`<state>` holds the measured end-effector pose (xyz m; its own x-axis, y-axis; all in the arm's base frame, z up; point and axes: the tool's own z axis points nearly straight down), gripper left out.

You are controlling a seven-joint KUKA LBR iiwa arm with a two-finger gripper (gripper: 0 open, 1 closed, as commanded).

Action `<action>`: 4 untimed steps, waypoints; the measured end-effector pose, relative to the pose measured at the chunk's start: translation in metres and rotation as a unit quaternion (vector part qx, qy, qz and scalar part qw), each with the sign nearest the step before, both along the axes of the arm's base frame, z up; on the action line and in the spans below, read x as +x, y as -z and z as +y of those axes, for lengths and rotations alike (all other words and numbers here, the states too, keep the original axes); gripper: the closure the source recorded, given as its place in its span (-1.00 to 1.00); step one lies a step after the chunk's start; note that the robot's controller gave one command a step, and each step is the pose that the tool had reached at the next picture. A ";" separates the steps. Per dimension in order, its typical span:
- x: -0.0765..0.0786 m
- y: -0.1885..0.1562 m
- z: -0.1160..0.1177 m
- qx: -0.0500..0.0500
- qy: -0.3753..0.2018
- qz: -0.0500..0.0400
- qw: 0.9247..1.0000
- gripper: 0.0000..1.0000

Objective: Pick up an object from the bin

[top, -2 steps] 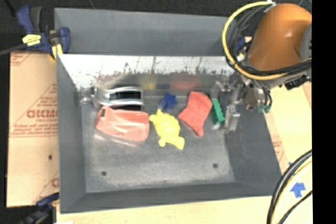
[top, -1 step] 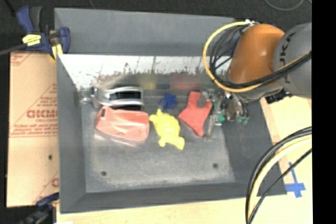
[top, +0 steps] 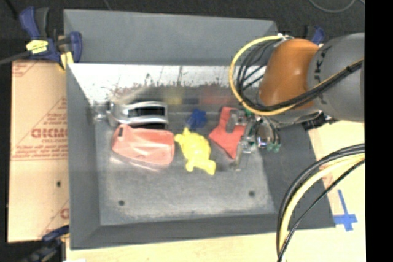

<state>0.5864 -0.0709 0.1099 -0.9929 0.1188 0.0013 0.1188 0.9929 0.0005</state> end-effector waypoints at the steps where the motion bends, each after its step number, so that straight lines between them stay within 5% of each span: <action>1: 0.006 -0.009 -0.004 0.000 0.096 -0.006 0.995 -1.00; 2: 0.010 0.029 -0.006 -0.001 0.096 -0.004 0.995 -1.00; 3: 0.013 0.046 -0.004 0.000 0.157 -0.008 0.988 1.00; 4: 0.013 0.043 -0.003 0.000 0.166 -0.008 0.986 1.00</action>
Offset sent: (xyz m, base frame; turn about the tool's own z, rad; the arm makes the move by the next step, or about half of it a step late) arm 0.0090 -0.0054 -0.0399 0.1835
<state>0.5997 -0.0741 0.0664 -0.8992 0.4373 -0.0144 0.4373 0.8993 0.0059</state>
